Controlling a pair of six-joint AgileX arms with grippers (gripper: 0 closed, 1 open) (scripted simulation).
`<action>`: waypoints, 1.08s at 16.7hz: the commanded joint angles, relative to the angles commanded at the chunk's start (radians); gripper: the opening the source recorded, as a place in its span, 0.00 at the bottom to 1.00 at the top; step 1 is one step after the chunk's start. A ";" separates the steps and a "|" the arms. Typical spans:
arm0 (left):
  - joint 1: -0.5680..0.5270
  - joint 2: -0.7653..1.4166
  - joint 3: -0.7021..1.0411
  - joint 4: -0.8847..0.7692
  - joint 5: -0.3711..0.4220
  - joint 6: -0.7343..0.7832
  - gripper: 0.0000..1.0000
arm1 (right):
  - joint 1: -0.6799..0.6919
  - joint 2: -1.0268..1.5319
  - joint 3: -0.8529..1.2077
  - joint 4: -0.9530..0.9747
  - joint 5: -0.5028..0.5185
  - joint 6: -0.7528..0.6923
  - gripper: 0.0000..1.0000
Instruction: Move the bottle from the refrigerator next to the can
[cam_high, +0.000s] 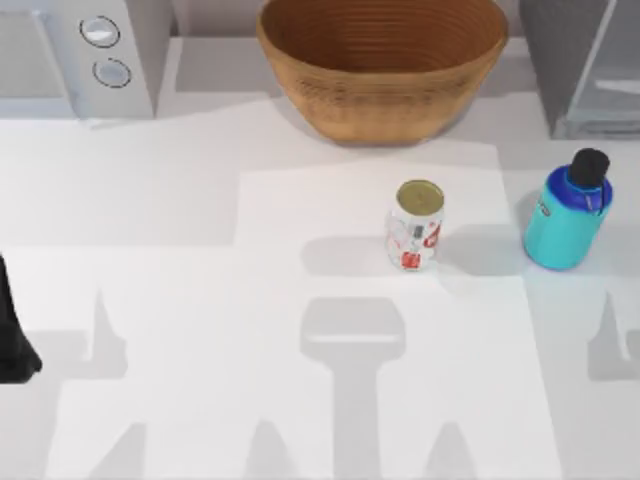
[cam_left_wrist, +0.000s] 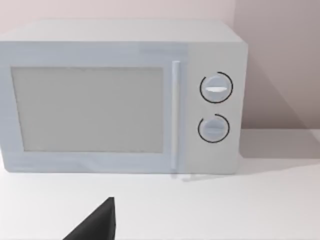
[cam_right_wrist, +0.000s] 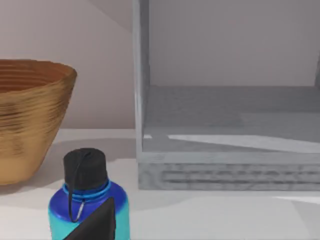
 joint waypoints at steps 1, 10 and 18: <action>0.000 0.000 0.000 0.000 0.000 0.000 1.00 | 0.003 0.003 0.004 0.002 0.001 0.000 1.00; 0.000 0.000 0.000 0.000 0.000 0.000 1.00 | -0.002 -0.230 0.198 -0.374 0.004 -0.005 1.00; 0.000 0.000 0.000 0.000 0.000 0.000 1.00 | -0.001 -0.587 0.488 -1.084 0.000 -0.007 1.00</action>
